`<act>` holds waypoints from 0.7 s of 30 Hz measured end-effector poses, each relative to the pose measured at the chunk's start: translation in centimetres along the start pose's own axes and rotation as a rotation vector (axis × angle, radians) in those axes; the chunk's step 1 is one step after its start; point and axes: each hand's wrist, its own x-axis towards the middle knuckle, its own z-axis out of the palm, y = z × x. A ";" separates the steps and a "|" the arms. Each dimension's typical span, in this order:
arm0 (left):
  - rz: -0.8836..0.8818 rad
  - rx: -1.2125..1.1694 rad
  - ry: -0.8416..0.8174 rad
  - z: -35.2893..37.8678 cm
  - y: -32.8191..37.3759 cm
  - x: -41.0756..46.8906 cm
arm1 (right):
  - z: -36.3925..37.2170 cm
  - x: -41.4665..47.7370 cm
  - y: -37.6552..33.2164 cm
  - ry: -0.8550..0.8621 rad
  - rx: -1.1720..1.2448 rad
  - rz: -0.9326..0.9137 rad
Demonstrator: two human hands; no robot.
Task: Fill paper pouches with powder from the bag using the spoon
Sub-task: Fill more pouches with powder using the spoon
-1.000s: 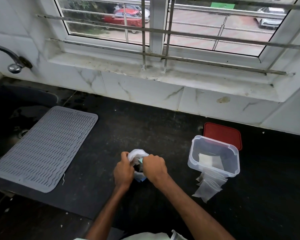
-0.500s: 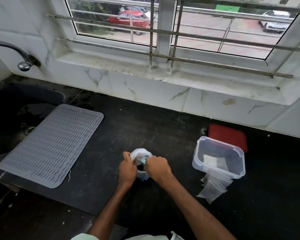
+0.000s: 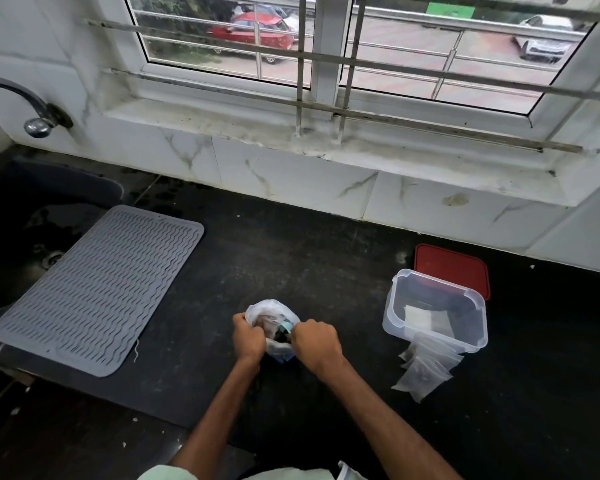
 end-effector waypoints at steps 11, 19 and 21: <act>0.103 0.514 -0.199 -0.5 -0.6 2.0 | 0.7 -0.6 1.1 0.031 -0.058 0.007; 0.087 0.384 -0.105 -0.1 -0.6 2.0 | 0.9 -0.2 1.4 0.041 0.060 0.038; 0.071 0.296 -0.091 -0.1 -0.6 1.9 | 1.3 -0.3 1.4 0.045 0.122 0.061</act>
